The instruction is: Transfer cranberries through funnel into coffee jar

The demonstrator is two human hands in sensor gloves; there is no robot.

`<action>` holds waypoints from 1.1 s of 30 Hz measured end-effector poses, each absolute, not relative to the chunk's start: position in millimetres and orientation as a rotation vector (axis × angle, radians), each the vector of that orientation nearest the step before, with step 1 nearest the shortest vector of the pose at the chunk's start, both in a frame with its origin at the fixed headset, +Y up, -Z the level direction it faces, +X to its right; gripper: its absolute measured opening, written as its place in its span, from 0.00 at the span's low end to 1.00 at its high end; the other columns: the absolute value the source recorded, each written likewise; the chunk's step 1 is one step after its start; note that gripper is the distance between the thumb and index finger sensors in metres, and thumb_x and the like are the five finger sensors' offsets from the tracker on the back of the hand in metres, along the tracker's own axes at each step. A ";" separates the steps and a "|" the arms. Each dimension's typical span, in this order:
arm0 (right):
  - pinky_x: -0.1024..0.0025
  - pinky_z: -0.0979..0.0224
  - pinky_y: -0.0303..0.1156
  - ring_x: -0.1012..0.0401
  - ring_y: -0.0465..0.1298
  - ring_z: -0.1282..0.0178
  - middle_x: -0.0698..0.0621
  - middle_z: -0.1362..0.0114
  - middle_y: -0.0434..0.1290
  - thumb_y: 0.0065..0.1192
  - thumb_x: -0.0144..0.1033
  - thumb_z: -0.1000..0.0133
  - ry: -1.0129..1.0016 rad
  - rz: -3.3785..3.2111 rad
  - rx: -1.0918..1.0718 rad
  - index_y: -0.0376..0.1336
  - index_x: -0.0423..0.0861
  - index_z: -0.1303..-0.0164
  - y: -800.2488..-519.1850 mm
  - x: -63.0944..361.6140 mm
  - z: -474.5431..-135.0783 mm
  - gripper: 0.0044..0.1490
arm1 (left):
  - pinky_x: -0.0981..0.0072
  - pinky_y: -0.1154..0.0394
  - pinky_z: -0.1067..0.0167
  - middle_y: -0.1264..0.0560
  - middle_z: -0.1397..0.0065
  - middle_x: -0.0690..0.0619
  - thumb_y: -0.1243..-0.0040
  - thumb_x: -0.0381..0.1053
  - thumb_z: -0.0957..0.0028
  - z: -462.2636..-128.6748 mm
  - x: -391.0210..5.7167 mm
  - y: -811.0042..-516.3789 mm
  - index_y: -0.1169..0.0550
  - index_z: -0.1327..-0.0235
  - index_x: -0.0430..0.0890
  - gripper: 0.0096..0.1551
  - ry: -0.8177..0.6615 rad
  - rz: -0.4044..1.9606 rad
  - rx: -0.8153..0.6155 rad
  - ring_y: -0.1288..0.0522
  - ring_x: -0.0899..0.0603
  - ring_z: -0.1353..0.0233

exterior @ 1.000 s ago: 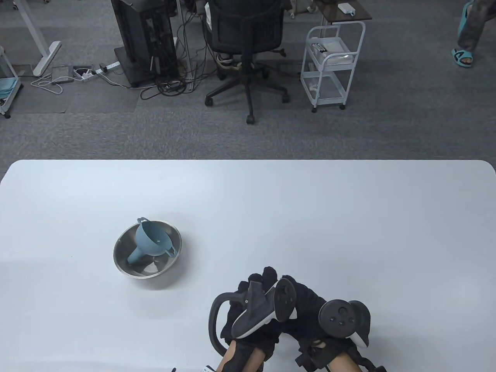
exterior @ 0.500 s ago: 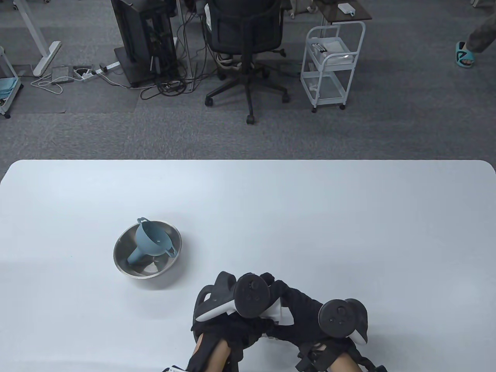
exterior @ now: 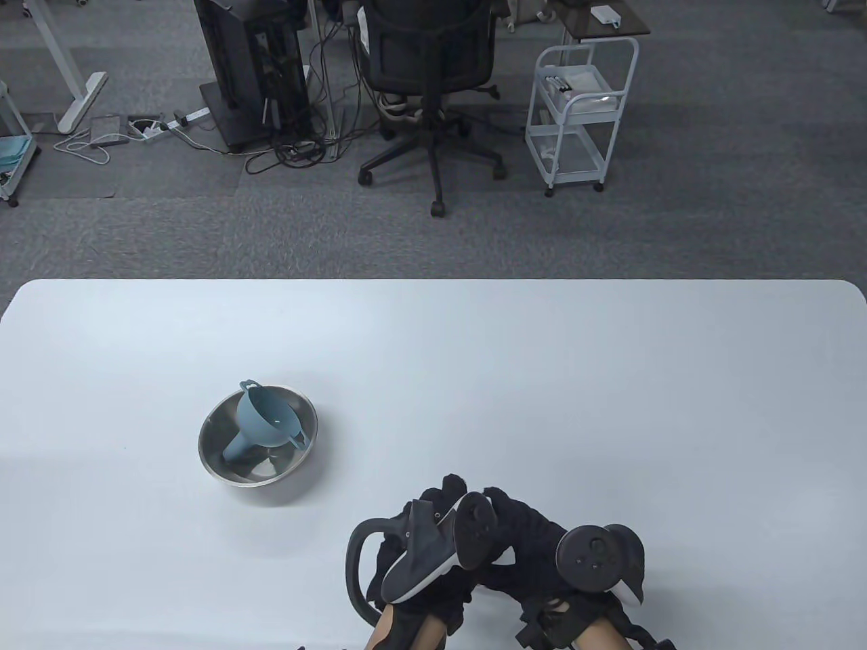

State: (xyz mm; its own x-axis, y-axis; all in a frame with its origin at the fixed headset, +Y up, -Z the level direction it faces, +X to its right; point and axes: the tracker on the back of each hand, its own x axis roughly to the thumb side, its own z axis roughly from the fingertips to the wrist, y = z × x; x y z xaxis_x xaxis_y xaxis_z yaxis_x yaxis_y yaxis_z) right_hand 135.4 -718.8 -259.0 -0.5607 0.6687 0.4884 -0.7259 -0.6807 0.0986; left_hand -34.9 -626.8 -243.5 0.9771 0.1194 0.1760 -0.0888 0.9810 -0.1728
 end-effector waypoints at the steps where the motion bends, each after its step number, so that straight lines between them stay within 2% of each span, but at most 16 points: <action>1: 0.48 0.33 0.72 0.42 0.76 0.33 0.37 0.27 0.70 0.82 0.56 0.58 -0.143 2.232 0.637 0.54 0.32 0.27 -718.9 135.9 -259.4 0.63 | 0.49 0.22 0.40 0.27 0.22 0.37 0.50 0.78 0.48 -244.1 -34.6 -627.2 0.34 0.18 0.42 0.55 -0.198 0.116 -0.183 0.17 0.35 0.36; 2: 0.48 0.33 0.72 0.42 0.76 0.33 0.37 0.27 0.70 0.82 0.56 0.58 -0.143 2.230 0.636 0.54 0.32 0.27 -718.8 136.7 -259.7 0.63 | 0.47 0.23 0.38 0.29 0.20 0.36 0.49 0.76 0.47 -246.5 -35.1 -628.3 0.37 0.17 0.42 0.54 -0.248 0.150 -0.219 0.19 0.34 0.34; 4: 0.48 0.33 0.72 0.42 0.76 0.33 0.37 0.27 0.70 0.82 0.56 0.58 -0.132 2.226 0.653 0.54 0.32 0.27 -718.3 137.3 -260.4 0.63 | 0.44 0.25 0.36 0.33 0.19 0.34 0.46 0.73 0.46 -247.1 -37.5 -629.7 0.39 0.16 0.42 0.53 -0.259 0.212 -0.255 0.21 0.32 0.31; 7: 0.47 0.33 0.72 0.42 0.76 0.33 0.37 0.27 0.71 0.83 0.55 0.59 -0.119 2.225 0.685 0.54 0.32 0.27 -718.0 136.2 -260.1 0.63 | 0.38 0.31 0.30 0.43 0.14 0.32 0.43 0.66 0.44 -248.9 -39.9 -632.9 0.45 0.15 0.42 0.52 -0.415 0.263 -0.341 0.30 0.28 0.23; 12: 0.47 0.33 0.72 0.42 0.76 0.33 0.37 0.27 0.71 0.84 0.55 0.59 -0.107 2.243 0.743 0.54 0.32 0.27 -716.7 130.3 -257.6 0.63 | 0.31 0.39 0.26 0.50 0.10 0.40 0.38 0.56 0.43 -248.5 -43.9 -633.5 0.47 0.15 0.49 0.48 -0.523 0.253 -0.432 0.42 0.25 0.16; 15: 0.47 0.33 0.72 0.42 0.76 0.33 0.37 0.27 0.71 0.83 0.55 0.59 -0.094 2.250 0.754 0.54 0.32 0.27 -717.4 127.3 -256.5 0.63 | 0.29 0.43 0.25 0.54 0.10 0.45 0.35 0.51 0.45 -245.6 -41.2 -634.3 0.48 0.16 0.53 0.49 -0.562 0.148 -0.447 0.48 0.24 0.14; 16: 0.47 0.33 0.72 0.42 0.76 0.33 0.37 0.27 0.70 0.83 0.55 0.59 -0.092 2.252 0.754 0.54 0.32 0.27 -717.8 126.8 -256.6 0.63 | 0.29 0.43 0.25 0.53 0.10 0.44 0.35 0.51 0.44 -244.8 -41.0 -633.8 0.49 0.16 0.53 0.49 -0.560 0.118 -0.426 0.47 0.24 0.14; 19: 0.47 0.33 0.71 0.42 0.76 0.33 0.37 0.27 0.70 0.83 0.56 0.59 -0.113 2.254 0.712 0.54 0.32 0.26 -716.6 128.1 -258.0 0.63 | 0.30 0.40 0.26 0.48 0.10 0.40 0.46 0.66 0.43 -242.8 -42.9 -628.3 0.46 0.15 0.50 0.47 -0.513 0.135 -0.305 0.43 0.25 0.15; 23: 0.47 0.33 0.71 0.42 0.76 0.33 0.37 0.27 0.70 0.82 0.56 0.58 -0.167 2.265 0.621 0.54 0.32 0.26 -718.2 137.2 -260.7 0.64 | 0.37 0.32 0.30 0.40 0.13 0.38 0.49 0.66 0.42 -238.3 -41.8 -616.9 0.42 0.15 0.47 0.45 -0.332 0.212 -0.099 0.32 0.26 0.20; 25: 0.47 0.33 0.71 0.42 0.76 0.33 0.37 0.27 0.70 0.82 0.56 0.58 -0.176 2.271 0.591 0.54 0.32 0.26 -719.0 140.4 -261.6 0.64 | 0.41 0.28 0.33 0.36 0.15 0.36 0.50 0.67 0.41 -236.9 -39.2 -615.2 0.40 0.16 0.46 0.45 -0.240 0.206 -0.051 0.26 0.27 0.25; 29: 0.47 0.33 0.71 0.42 0.76 0.33 0.37 0.27 0.70 0.82 0.57 0.58 -0.185 2.274 0.542 0.53 0.32 0.26 -719.7 142.5 -262.5 0.64 | 0.48 0.21 0.41 0.29 0.20 0.35 0.54 0.73 0.44 -240.1 -30.8 -617.9 0.36 0.17 0.42 0.50 -0.126 0.167 -0.087 0.17 0.32 0.35; 33: 0.47 0.34 0.72 0.42 0.76 0.34 0.37 0.28 0.71 0.82 0.57 0.58 -0.196 2.288 0.550 0.54 0.31 0.27 -718.8 140.0 -260.8 0.64 | 0.54 0.19 0.46 0.25 0.24 0.36 0.55 0.79 0.47 -245.4 -21.5 -623.7 0.32 0.20 0.41 0.54 -0.065 0.118 -0.109 0.13 0.37 0.43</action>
